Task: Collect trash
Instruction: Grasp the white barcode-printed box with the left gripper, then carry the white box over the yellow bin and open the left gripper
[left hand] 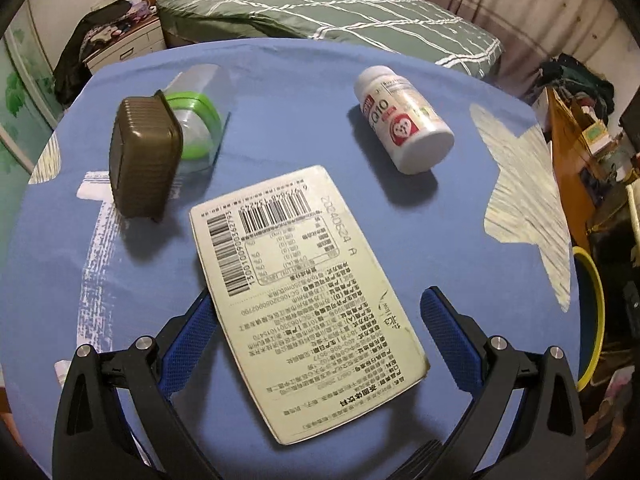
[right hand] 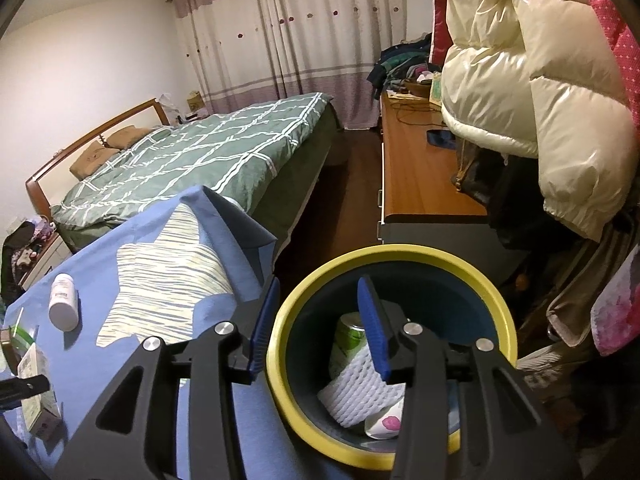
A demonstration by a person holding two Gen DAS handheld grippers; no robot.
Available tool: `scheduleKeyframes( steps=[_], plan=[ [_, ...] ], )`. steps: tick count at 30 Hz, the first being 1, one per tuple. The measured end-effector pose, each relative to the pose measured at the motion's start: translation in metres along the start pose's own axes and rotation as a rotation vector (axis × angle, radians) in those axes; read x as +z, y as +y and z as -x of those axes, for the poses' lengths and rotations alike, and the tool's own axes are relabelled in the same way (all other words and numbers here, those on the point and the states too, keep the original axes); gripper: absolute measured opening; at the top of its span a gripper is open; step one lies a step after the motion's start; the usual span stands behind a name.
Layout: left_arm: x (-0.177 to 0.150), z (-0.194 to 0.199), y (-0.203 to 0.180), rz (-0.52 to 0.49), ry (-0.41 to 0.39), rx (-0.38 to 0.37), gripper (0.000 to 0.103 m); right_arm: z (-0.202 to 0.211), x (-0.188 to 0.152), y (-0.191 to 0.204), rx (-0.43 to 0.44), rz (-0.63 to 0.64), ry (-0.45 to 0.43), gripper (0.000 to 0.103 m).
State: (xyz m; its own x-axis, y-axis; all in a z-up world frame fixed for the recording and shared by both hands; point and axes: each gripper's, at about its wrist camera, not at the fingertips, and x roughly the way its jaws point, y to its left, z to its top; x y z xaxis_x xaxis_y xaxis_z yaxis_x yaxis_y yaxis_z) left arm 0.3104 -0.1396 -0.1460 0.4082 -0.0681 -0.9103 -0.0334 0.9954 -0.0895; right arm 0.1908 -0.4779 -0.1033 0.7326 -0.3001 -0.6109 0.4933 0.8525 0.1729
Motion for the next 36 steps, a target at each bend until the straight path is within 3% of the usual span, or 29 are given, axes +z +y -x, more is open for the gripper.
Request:
scheduleKeyframes(
  steps=[12, 19, 25, 36],
  plan=[
    [-0.021, 0.011, -0.019, -0.230, 0.009, -0.069, 0.079, 0.000, 0.000, -0.002, 0.007, -0.017, 0.005, 0.040],
    [-0.043, 0.049, -0.056, -0.357, -0.060, -0.151, 0.077, 0.002, -0.001, -0.011, 0.000, -0.037, 0.014, 0.042],
    [-0.040, 0.073, -0.087, -0.425, -0.092, -0.206, 0.076, 0.014, -0.004, -0.018, -0.001, -0.018, 0.004, 0.046],
    [-0.043, 0.082, -0.137, -0.501, -0.108, -0.252, 0.076, 0.033, -0.006, -0.058, -0.008, -0.063, -0.031, 0.046]
  ],
)
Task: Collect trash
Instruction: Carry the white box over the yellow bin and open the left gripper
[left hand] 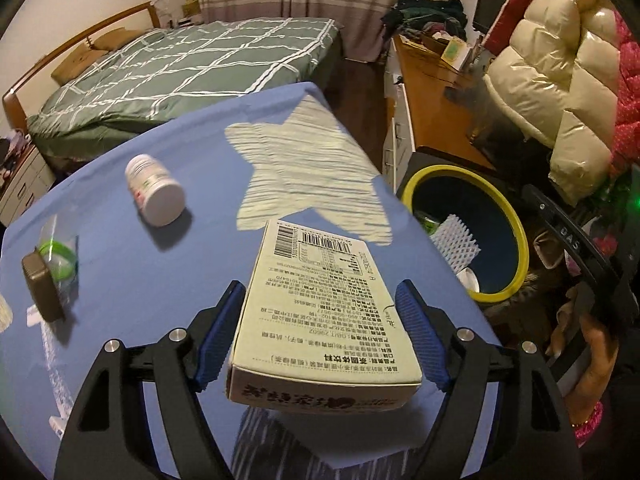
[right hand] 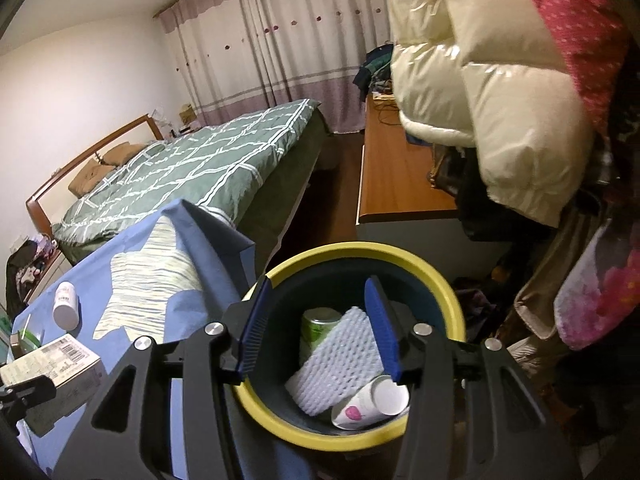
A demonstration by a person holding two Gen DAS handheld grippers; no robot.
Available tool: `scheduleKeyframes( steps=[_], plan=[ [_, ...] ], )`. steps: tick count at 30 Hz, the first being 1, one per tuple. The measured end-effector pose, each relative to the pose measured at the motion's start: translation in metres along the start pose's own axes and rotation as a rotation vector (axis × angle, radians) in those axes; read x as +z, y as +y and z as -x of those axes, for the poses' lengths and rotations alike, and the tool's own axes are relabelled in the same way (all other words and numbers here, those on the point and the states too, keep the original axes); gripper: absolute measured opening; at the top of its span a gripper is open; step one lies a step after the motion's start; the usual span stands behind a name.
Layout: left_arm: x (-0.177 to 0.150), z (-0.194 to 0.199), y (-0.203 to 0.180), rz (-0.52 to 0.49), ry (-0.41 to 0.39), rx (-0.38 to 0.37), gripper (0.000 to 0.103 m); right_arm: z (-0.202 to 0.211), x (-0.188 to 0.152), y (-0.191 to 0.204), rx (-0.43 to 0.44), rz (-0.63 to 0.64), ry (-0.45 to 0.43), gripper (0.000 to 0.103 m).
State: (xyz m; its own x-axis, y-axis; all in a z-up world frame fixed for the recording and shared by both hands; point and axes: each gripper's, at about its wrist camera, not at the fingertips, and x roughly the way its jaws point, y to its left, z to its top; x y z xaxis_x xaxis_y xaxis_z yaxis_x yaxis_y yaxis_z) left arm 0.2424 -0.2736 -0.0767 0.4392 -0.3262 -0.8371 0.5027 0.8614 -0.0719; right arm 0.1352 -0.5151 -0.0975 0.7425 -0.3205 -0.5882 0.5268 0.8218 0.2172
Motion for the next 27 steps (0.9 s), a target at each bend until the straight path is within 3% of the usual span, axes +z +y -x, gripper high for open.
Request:
scheduleKeyframes(
  steps=[6, 19, 23, 27],
  plan=[
    [0.015, -0.006, -0.030, -0.044, -0.011, -0.037, 0.076, 0.009, -0.001, -0.018, -0.021, -0.008, -0.015, 0.046],
    [0.069, -0.059, -0.144, -0.156, -0.017, -0.199, 0.076, 0.018, -0.011, -0.066, -0.121, -0.038, 0.014, 0.046],
    [0.077, -0.084, -0.164, -0.134, 0.008, -0.235, 0.077, 0.023, -0.018, -0.073, -0.153, -0.027, 0.028, 0.046],
    [0.080, -0.093, -0.164, -0.088, 0.010, -0.247, 0.085, 0.029, -0.026, -0.075, -0.177, 0.003, 0.053, 0.046]
  ],
)
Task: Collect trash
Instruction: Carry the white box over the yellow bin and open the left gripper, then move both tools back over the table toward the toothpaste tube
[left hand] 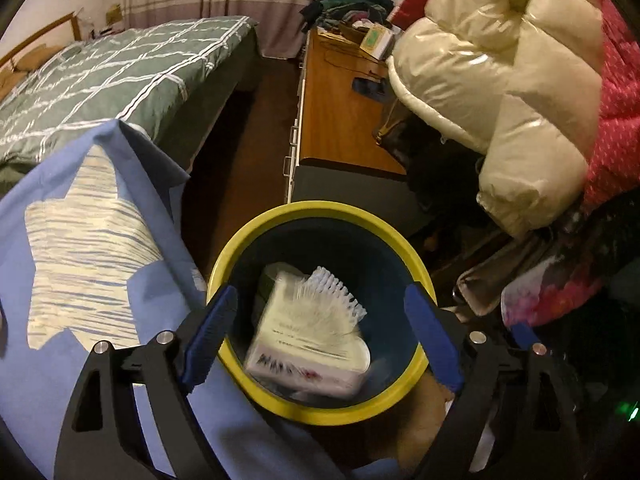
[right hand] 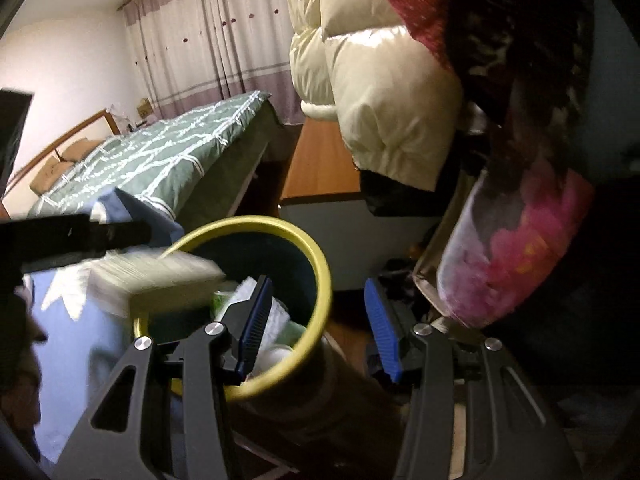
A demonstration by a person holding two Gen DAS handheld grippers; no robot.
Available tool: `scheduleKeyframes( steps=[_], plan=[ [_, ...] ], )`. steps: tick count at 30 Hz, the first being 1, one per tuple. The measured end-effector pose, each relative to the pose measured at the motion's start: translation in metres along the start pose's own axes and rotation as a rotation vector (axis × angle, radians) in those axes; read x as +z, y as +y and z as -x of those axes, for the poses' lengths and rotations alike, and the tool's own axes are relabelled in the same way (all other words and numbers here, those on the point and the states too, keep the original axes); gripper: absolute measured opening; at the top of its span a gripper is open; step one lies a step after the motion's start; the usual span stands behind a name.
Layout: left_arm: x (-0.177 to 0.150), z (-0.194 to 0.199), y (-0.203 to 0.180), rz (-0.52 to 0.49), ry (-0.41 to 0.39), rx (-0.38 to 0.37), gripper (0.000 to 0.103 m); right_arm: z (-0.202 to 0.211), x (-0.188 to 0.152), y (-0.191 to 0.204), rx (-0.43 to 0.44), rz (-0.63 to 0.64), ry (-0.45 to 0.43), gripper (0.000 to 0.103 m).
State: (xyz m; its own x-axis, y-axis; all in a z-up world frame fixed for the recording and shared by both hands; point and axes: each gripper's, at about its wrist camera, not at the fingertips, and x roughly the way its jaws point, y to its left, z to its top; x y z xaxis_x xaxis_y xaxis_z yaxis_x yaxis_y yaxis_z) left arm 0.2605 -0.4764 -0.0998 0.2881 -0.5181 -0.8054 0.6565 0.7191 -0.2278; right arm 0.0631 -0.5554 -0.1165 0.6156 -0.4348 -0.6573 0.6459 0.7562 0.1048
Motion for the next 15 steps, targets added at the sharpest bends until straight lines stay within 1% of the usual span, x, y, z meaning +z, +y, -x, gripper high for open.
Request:
scheduleKeyframes(
  steps=[4, 6, 7, 9, 12, 15],
  plan=[
    [-0.006, 0.021, 0.009, 0.006, -0.024, -0.005, 0.086, 0.002, -0.005, 0.002, 0.002, 0.022, 0.015, 0.046],
    [-0.011, 0.041, 0.019, 0.017, -0.048, -0.011, 0.086, 0.003, -0.005, 0.008, 0.016, 0.034, 0.013, 0.046],
    [-0.016, 0.058, 0.028, 0.028, -0.070, -0.008, 0.087, 0.003, -0.004, 0.010, 0.022, 0.039, 0.011, 0.046],
    [-0.023, 0.079, 0.042, 0.046, -0.098, -0.001, 0.089, 0.006, -0.005, 0.019, 0.040, 0.060, 0.007, 0.046],
    [-0.040, 0.120, 0.072, 0.083, -0.158, 0.032, 0.092, 0.008, -0.006, 0.033, 0.073, 0.089, 0.011, 0.046],
    [-0.064, 0.165, 0.111, 0.133, -0.224, 0.096, 0.092, 0.011, -0.010, 0.054, 0.116, 0.127, 0.017, 0.046]
  ],
)
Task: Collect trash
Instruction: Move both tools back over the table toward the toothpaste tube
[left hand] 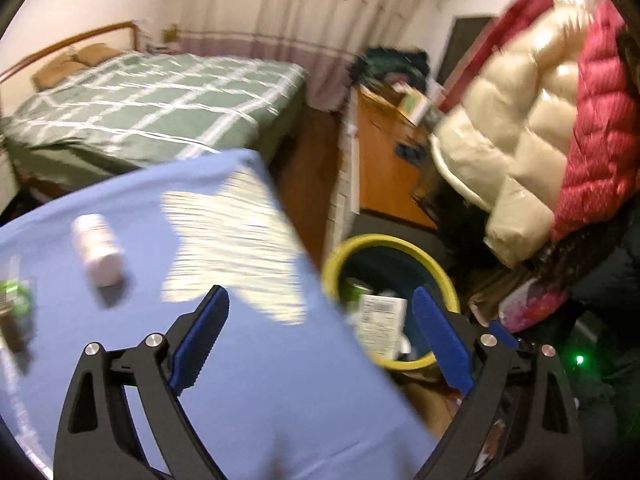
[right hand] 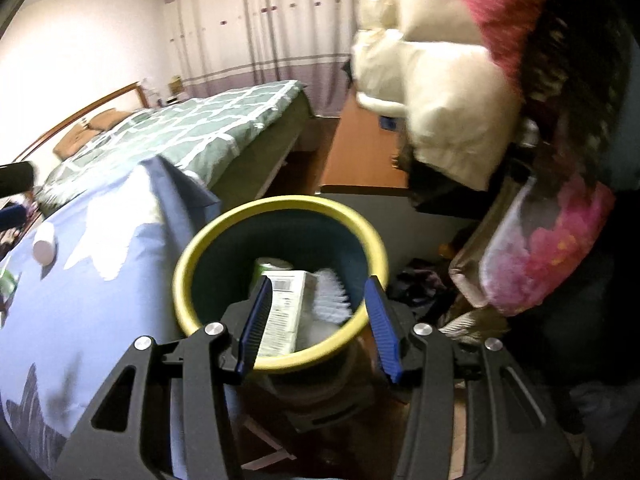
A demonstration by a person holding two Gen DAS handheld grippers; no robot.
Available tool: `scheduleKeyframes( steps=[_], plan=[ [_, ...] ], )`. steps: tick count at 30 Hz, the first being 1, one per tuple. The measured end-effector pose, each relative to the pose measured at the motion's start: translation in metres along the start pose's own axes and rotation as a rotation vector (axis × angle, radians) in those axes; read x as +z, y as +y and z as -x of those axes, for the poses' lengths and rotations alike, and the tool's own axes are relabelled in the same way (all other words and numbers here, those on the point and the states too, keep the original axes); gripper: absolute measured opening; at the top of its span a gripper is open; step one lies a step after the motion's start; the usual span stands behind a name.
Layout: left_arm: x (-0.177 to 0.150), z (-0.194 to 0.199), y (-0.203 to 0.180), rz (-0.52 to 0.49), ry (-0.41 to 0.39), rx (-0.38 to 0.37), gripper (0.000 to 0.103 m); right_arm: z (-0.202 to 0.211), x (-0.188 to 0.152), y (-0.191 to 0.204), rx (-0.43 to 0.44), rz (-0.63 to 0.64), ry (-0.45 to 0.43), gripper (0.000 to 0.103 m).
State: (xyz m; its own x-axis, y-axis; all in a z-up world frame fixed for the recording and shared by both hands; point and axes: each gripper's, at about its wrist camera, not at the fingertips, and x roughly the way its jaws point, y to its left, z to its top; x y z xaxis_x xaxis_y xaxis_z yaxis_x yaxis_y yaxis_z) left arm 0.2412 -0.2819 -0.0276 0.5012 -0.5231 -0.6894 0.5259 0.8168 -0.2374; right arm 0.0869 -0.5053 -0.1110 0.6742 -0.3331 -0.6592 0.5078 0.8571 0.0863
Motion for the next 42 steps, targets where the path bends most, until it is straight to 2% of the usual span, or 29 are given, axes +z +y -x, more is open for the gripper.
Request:
scheduleKeyframes(
  steps=[7, 13, 17, 22, 25, 28, 29, 31, 38, 42],
  plan=[
    [-0.032, 0.082, 0.119, 0.164, -0.121, 0.164, 0.093, 0.000, -0.002, 0.068, 0.082, 0.126, 0.015, 0.046],
    [-0.073, 0.137, 0.228, 0.304, -0.190, 0.330, 0.093, 0.005, 0.000, 0.131, 0.195, 0.224, 0.015, 0.046],
    [-0.103, 0.160, 0.285, 0.339, -0.223, 0.438, 0.094, 0.011, 0.000, 0.180, 0.258, 0.305, 0.006, 0.046],
    [-0.146, 0.172, 0.344, 0.378, -0.233, 0.520, 0.094, 0.022, -0.007, 0.241, 0.364, 0.413, 0.023, 0.046],
    [-0.165, 0.171, 0.366, 0.394, -0.214, 0.579, 0.094, 0.032, -0.015, 0.280, 0.454, 0.484, 0.057, 0.046],
    [-0.176, 0.172, 0.382, 0.424, -0.207, 0.602, 0.094, 0.042, -0.022, 0.304, 0.534, 0.532, 0.086, 0.046],
    [-0.179, 0.173, 0.385, 0.432, -0.206, 0.614, 0.094, 0.042, -0.022, 0.304, 0.534, 0.532, 0.086, 0.046],
    [-0.185, 0.175, 0.393, 0.440, -0.205, 0.644, 0.094, 0.050, -0.029, 0.320, 0.605, 0.563, 0.119, 0.046],
    [-0.192, 0.179, 0.389, 0.438, -0.217, 0.721, 0.094, 0.079, -0.063, 0.377, 0.766, 0.724, 0.201, 0.046],
    [-0.187, 0.179, 0.383, 0.441, -0.221, 0.719, 0.096, 0.095, -0.089, 0.401, 0.821, 0.809, 0.221, 0.046]
  ],
)
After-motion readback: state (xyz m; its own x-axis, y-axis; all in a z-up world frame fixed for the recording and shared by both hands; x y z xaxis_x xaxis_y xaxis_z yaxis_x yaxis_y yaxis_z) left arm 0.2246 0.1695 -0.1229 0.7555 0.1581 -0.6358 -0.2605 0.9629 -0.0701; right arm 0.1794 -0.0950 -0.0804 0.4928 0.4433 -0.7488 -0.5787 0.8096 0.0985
